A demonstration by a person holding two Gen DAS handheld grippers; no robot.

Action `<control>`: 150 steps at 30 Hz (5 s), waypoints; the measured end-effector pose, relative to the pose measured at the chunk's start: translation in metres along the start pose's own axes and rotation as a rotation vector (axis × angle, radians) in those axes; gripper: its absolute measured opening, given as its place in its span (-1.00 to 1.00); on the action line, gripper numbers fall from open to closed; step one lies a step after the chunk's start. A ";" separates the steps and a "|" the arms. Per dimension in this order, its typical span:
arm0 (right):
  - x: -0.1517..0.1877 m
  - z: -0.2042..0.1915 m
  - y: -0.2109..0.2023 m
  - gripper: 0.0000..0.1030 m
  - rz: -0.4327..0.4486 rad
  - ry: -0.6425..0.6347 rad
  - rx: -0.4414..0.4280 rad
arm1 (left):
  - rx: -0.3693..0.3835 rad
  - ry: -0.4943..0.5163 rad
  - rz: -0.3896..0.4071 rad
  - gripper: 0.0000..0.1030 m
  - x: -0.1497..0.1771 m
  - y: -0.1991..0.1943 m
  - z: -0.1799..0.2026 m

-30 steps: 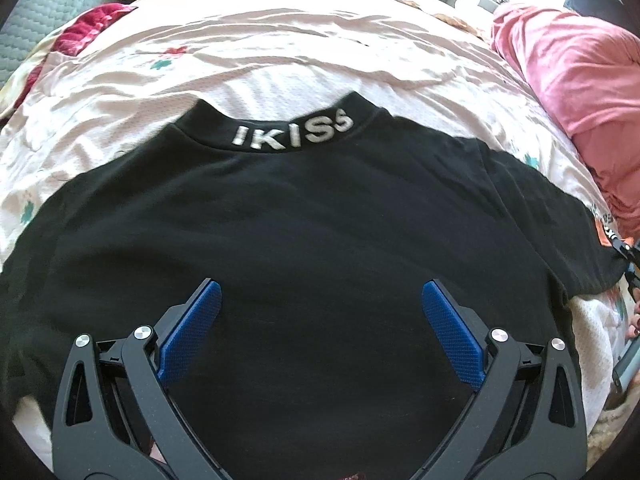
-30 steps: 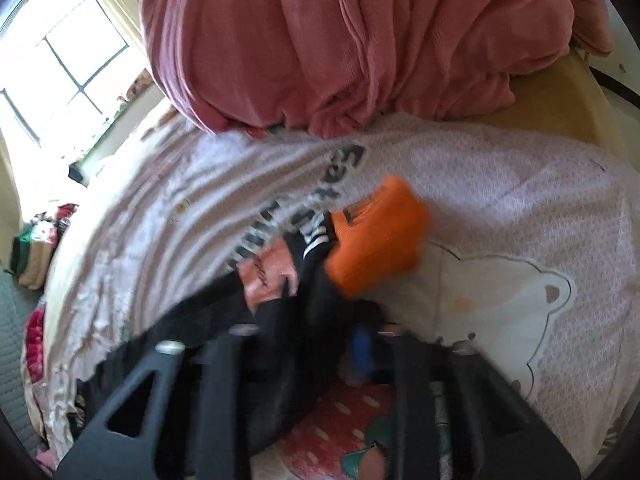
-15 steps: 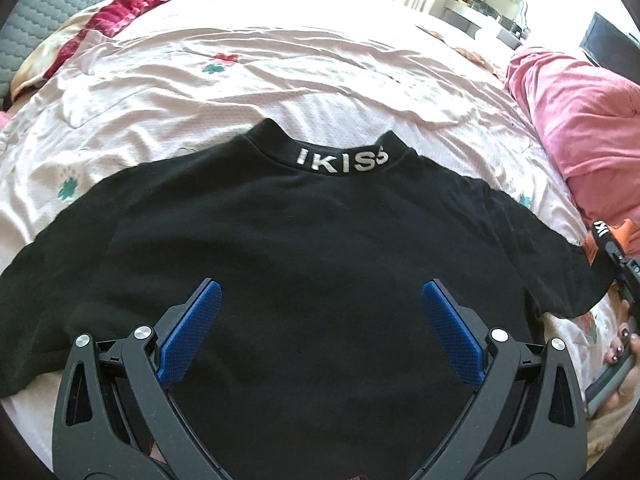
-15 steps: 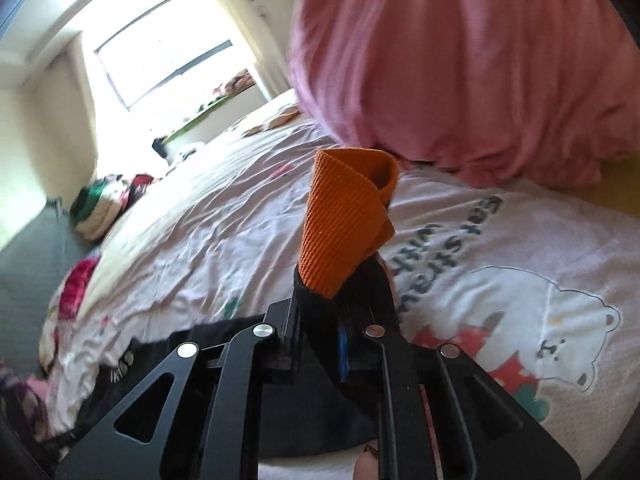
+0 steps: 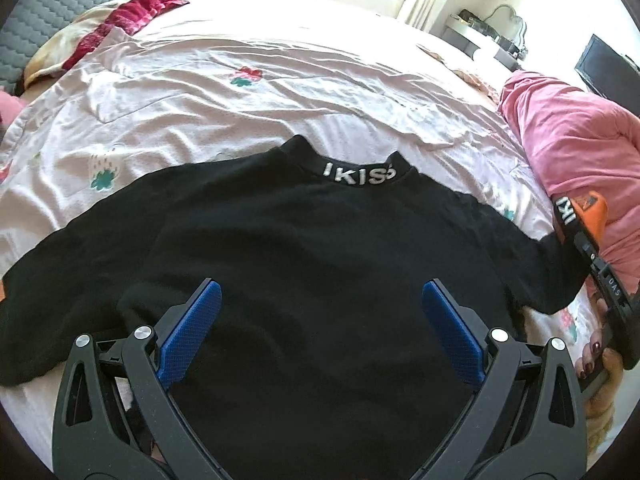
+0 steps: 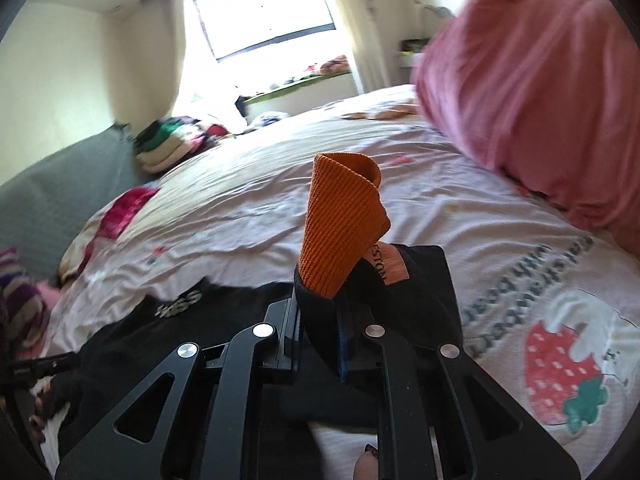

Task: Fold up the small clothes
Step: 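Carry the sleeve across the sweatshirt body with the right tool, then open the right tool on the cuff while the left tool grasps the cuff, then lay the orange cuff flat on the sweatshirt body and open the left tool, then move the left tool toward the orange cuff of the other sleeve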

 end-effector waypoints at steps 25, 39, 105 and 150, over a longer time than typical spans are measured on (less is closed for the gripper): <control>0.061 -0.111 0.036 -0.77 -0.125 -0.247 -0.167 | 0.196 -0.098 -0.075 0.83 0.003 0.028 -0.009; 0.064 -0.123 0.024 -0.11 -0.135 -0.269 -0.256 | 0.287 -0.068 -0.150 0.66 0.013 0.054 0.018; 0.049 -0.063 0.039 -0.01 -0.165 -0.259 0.010 | 0.086 -0.072 0.127 -0.84 -0.009 -0.023 -0.038; 0.080 -0.099 0.044 0.80 -0.285 -0.318 -0.075 | -0.026 -0.068 0.017 -0.13 0.041 -0.006 -0.058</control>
Point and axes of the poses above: each gripper's, at about its wrist camera, not at the fingertips, and y roughly the way its jaws point, z to its right, x to its underside, the point moved 5 cm from there along y, roughly the way its jaws point, and after that the axes turned 6 degrees about -z, right-handed, at the moved point
